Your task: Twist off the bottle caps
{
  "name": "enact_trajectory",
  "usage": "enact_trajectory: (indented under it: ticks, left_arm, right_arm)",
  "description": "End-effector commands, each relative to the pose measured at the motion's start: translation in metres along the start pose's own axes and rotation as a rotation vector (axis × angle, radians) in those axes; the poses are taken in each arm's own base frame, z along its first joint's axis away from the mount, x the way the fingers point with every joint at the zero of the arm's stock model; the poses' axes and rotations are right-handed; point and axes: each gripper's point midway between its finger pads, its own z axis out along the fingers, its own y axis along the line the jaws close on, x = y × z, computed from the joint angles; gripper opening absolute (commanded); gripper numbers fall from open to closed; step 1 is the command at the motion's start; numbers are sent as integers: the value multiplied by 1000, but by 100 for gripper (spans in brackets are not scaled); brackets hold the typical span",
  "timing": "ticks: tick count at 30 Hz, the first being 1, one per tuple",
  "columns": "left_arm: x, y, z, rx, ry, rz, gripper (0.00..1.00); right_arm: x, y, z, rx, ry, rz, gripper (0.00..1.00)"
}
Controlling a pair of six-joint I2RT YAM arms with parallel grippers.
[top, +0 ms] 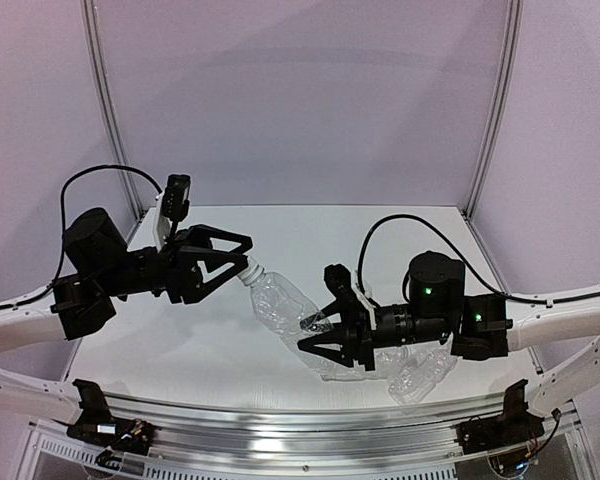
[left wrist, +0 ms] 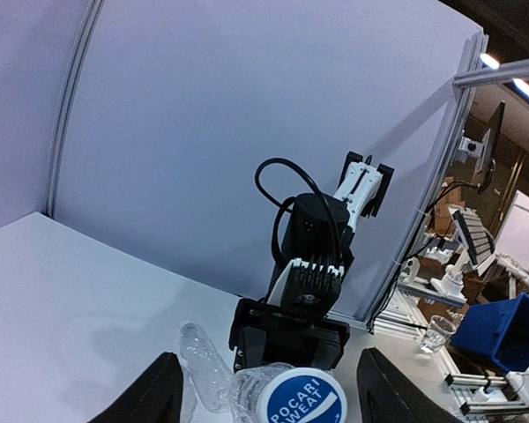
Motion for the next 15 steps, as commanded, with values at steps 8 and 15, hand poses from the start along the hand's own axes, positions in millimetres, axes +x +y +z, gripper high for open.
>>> enact_trajectory:
  ticks: [8, 15]
  left_arm:
    - [-2, -11, 7, 57, 35, 21, 61]
    - [1, -14, 11, 60, 49, 35, 43]
  right_arm:
    - [-5, 5, -4, -14, -17, 6, 4]
    - [-3, 5, -2, -14, -11, 9, 4]
